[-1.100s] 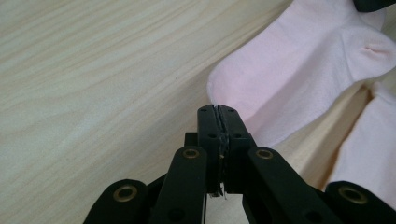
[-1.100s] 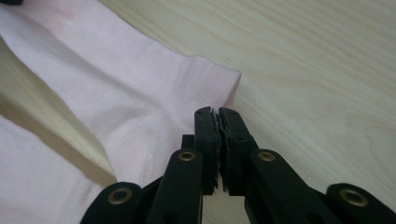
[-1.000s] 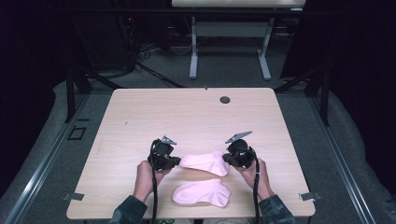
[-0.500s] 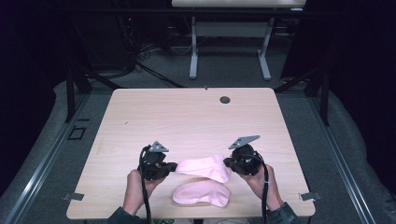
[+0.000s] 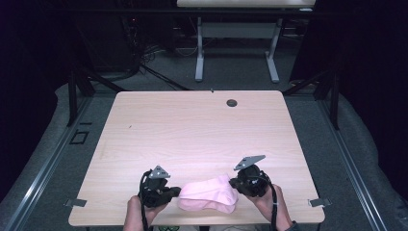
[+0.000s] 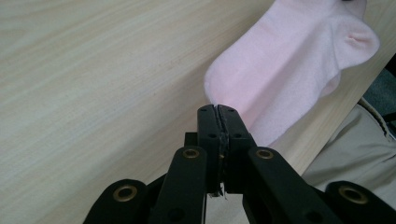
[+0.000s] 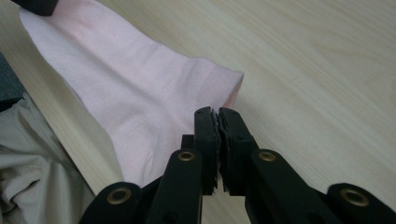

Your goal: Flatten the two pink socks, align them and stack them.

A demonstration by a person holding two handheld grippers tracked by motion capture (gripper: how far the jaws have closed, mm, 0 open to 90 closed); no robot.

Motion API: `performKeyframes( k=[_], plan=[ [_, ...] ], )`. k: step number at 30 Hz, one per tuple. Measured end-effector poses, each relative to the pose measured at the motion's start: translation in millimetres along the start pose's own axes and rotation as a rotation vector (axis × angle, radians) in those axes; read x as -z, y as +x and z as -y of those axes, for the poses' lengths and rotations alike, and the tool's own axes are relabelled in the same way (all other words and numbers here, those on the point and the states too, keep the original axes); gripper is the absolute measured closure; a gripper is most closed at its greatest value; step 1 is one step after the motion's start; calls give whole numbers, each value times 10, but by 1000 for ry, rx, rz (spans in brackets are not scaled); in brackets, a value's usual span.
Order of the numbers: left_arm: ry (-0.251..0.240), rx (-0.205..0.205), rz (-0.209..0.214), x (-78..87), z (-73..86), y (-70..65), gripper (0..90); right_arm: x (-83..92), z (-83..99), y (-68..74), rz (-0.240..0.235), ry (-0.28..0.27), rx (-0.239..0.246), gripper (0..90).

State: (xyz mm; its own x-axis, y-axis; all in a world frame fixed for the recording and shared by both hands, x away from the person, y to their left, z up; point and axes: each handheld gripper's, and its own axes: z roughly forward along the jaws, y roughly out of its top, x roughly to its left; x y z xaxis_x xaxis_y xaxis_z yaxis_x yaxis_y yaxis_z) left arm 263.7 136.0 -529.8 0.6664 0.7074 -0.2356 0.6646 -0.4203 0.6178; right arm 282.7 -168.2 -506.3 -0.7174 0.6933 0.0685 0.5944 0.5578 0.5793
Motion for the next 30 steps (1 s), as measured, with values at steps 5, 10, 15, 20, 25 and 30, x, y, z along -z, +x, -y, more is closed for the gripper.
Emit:
performKeyframes(
  k=[5,10,15,20,25,30],
  plan=[
    [23,-18,-29,-149,95,-21,887,-146,122,-16,-12,31,-18,861],
    [16,-32,-76,-230,157,-32,881,-309,207,-29,-11,41,-28,858],
    [-13,-19,-117,-194,183,-34,651,-383,258,-38,-18,31,-26,840],
    [-26,-22,-184,-152,145,-35,477,-324,269,-28,-29,9,-42,652],
    [14,-20,-220,-235,146,-25,338,-329,318,0,5,14,-43,466],
    [37,-42,-255,-273,173,-18,277,-343,380,6,44,39,-39,372]
  ],
)
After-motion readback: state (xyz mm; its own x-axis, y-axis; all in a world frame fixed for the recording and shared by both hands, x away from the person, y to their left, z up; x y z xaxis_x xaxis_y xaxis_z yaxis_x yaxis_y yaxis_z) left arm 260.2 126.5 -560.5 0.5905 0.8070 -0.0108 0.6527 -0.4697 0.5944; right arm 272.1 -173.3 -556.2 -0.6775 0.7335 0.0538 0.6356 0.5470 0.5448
